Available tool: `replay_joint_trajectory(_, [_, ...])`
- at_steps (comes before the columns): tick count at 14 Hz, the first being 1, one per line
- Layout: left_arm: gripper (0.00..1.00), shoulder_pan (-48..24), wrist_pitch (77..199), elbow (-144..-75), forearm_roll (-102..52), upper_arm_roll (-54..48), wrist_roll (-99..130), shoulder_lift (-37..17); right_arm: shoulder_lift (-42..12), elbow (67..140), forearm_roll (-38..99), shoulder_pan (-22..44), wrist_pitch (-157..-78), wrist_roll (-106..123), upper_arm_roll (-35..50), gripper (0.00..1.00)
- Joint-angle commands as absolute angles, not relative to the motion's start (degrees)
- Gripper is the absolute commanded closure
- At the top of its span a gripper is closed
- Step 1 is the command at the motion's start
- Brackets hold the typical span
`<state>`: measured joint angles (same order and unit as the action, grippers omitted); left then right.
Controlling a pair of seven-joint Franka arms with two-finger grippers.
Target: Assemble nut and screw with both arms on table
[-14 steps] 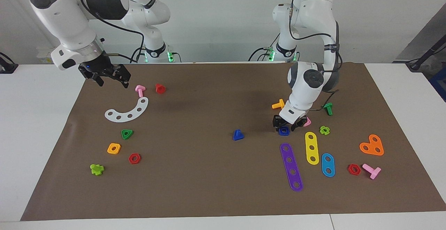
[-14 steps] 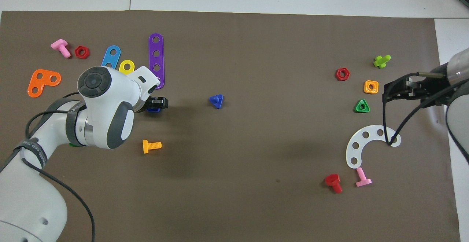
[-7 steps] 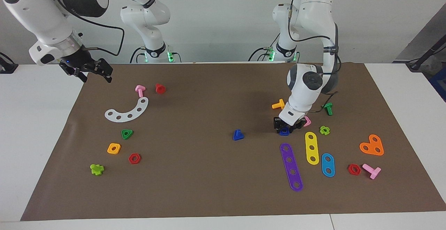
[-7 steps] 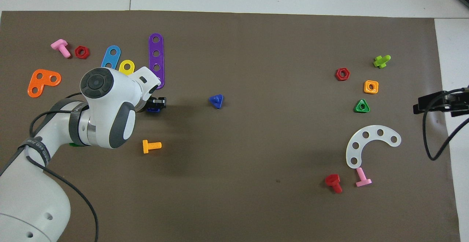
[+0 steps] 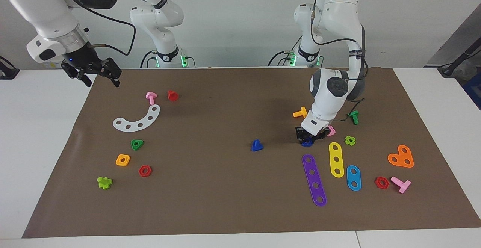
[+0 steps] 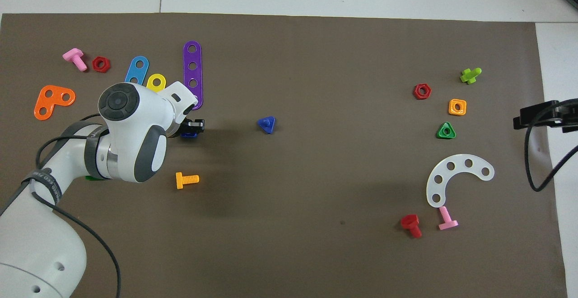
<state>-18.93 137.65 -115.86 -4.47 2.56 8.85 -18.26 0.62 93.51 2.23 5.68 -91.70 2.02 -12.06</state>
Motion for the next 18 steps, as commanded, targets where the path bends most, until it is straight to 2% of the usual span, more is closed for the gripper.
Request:
replay_joint_trajectory(1, [0.74,-20.21,136.86,-111.46,-5.62,3.08,10.01,-19.51,-0.26,92.11,1.49,5.45,-90.62,0.79,-11.6,0.0])
replay_joint_trajectory(5, [0.74,-24.24,124.74,-98.38,-7.12,3.08,17.99,-23.02,-0.18,92.11,1.49,5.54,-90.53,0.79,-11.51,0.0])
replay_joint_trajectory(10, [0.74,-31.89,122.26,-91.68,-8.96,3.25,28.9,-27.32,1.05,92.81,1.49,5.72,-89.48,0.62,-11.34,0.0])
replay_joint_trajectory(13, [0.74,-33.48,122.08,-90.97,-9.58,3.16,30.76,-28.04,3.95,96.5,1.41,2.03,-88.76,-0.17,-7.12,0.0])
replay_joint_trajectory(18, [0.74,-34.63,122.17,-90.97,-10.46,3.16,31.81,-28.13,4.31,96.5,1.58,-2.11,-88.33,-3.42,-2.47,0.0])
